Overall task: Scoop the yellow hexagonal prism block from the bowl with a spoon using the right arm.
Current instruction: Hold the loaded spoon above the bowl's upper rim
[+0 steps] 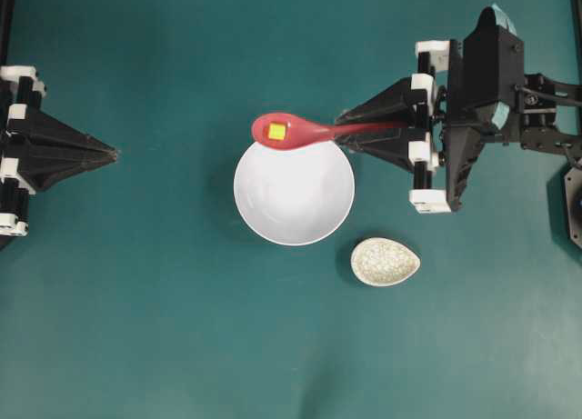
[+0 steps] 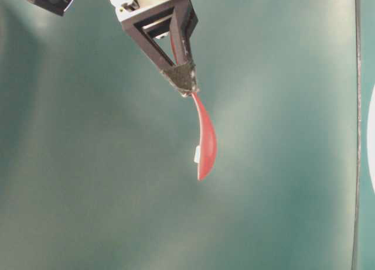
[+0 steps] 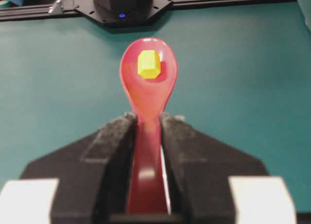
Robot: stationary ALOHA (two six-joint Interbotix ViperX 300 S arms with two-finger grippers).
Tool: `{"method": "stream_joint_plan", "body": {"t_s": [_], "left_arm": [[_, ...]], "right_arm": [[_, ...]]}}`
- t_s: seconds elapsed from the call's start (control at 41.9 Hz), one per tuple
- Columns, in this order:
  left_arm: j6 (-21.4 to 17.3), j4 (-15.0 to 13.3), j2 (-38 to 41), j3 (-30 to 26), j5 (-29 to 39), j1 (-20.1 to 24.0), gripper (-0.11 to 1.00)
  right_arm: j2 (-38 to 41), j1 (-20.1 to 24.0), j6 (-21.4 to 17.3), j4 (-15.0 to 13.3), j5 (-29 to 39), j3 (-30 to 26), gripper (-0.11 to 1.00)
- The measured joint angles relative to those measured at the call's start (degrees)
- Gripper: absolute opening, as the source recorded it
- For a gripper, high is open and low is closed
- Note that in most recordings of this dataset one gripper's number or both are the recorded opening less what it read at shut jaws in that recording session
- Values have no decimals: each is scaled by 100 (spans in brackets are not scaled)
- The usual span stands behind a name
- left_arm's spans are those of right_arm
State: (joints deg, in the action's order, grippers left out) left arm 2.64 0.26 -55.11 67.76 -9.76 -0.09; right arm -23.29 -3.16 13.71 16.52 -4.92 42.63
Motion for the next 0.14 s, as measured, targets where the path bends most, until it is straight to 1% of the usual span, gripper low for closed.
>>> {"method": "stream_joint_plan", "body": {"t_s": [0.143], "left_arm": [[0,9,0,0,0,-9,-1]], "right_arm": [[-9,35,9,-9,0,9,22]]}}
